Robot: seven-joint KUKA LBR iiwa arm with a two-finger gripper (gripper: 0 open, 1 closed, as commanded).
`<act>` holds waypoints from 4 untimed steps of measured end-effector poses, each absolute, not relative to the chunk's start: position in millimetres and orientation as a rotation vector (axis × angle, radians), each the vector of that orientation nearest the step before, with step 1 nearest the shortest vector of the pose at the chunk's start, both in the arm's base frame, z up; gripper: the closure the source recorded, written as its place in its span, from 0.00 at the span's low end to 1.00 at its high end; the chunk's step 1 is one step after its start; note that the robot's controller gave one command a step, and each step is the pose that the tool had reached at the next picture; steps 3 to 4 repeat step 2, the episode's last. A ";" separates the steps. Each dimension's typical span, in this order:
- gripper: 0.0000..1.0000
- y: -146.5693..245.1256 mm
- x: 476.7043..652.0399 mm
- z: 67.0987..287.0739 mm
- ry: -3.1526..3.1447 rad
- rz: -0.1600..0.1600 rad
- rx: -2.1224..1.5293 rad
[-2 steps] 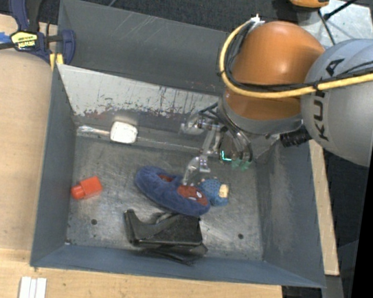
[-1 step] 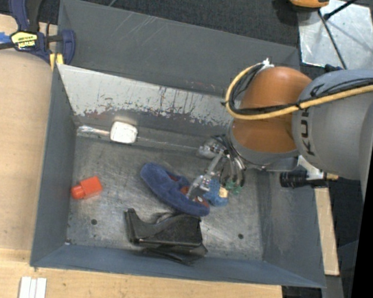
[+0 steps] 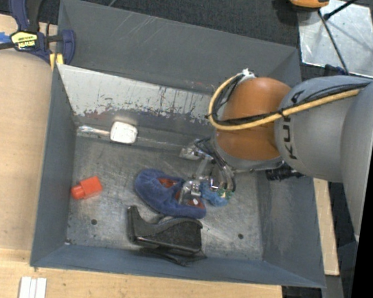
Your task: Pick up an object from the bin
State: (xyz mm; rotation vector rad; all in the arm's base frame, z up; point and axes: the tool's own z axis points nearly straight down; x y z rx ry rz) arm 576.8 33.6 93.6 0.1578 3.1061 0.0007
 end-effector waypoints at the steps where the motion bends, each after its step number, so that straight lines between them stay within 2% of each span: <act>1: 1.00 36.2 568.5 87.5 3.137 0.003 0.158; 2: 1.00 50.0 577.4 214.3 3.121 0.003 0.234; 4: 1.00 50.0 577.4 214.3 3.121 0.003 0.234</act>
Offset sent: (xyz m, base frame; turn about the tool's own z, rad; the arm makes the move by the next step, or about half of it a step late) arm 0.0000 0.0000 0.0000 0.0000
